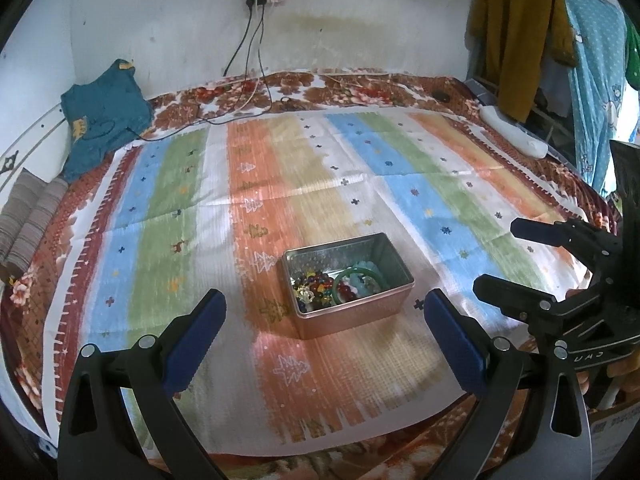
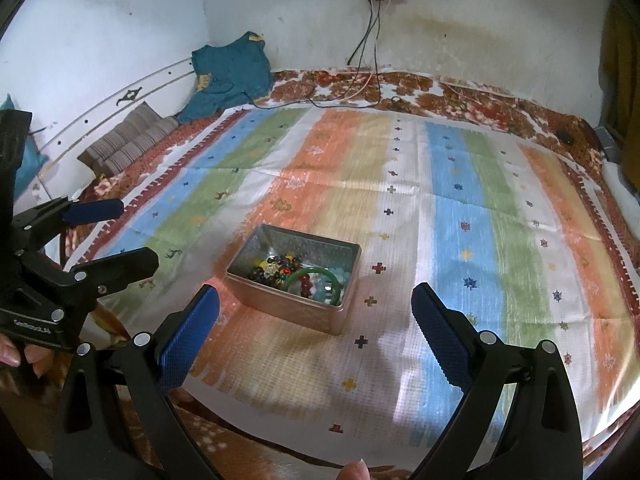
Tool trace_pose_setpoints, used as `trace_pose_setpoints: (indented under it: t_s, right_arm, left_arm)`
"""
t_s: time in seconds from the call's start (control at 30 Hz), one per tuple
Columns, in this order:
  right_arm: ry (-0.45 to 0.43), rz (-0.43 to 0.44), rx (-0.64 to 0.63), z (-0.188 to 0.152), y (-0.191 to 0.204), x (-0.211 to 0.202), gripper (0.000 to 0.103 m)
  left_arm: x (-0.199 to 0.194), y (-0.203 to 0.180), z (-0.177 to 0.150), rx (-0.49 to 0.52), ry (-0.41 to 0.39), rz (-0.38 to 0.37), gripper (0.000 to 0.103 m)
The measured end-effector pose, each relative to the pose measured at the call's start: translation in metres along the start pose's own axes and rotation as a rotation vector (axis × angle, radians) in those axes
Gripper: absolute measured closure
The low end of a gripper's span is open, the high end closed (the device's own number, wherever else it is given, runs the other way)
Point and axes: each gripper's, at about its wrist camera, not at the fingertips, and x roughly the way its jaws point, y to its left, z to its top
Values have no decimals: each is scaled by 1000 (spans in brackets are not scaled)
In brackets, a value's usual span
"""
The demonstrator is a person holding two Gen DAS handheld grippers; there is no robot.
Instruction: Organize jewelry
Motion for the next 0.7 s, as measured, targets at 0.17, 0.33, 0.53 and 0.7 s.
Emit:
trace_pose_setpoints:
  t_s: [0.17,0.33,0.53,0.7]
  right_arm:
    - [-14,7,1,-1,1,-3,5]
    - [-24,2,4,-2,0,-6,5]
    - [-34,-7,1,-3,2,-8,5]
    - [-33,-8,0,-3,2,-8,5]
  left_arm:
    - [-3,-1,-2,4,-15,-13,6]
    - [-6,-4,-2,13,-28,-11,6]
    - [-6,-3,-3,14,-30,-9,6]
    - [-6,-3,-3,11,-30,-10,6]
